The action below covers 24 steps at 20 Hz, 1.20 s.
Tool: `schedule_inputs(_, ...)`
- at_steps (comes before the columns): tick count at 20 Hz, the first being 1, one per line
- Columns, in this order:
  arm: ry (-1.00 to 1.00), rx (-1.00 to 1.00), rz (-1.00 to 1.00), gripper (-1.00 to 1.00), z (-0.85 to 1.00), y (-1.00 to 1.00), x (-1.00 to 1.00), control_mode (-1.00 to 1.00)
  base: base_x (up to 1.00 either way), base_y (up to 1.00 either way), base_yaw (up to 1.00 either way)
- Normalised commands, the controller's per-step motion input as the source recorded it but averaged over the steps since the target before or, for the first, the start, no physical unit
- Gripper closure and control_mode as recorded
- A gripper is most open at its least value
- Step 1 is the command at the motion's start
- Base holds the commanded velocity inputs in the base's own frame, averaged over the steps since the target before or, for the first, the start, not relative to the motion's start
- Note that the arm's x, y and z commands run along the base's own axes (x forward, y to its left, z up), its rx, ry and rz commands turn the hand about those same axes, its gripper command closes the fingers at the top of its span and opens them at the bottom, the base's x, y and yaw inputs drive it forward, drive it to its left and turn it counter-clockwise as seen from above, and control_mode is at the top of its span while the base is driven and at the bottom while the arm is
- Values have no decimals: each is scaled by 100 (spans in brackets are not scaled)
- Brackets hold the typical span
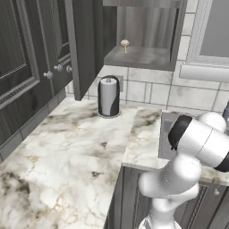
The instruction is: Pick up the dish brush and dish brush from the sink, and place them back in the cabinet, and close the cabinet door.
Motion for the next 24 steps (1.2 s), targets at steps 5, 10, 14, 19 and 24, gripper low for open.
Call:
schedule_inputs(5,0,0,0,100,74,-10,0,-100,0,0,0)
schedule_inputs(10,0,0,0,100,78,-12,0,-100,0,0,0)
schedule_inputs(14,0,0,0,100,72,-14,-2,-100,0,0,0)
schedule_inputs(19,0,0,0,100,65,-11,-12,-100,0,0,0)
schedule_inputs(24,0,0,0,100,59,-3,-24,-100,0,0,0)
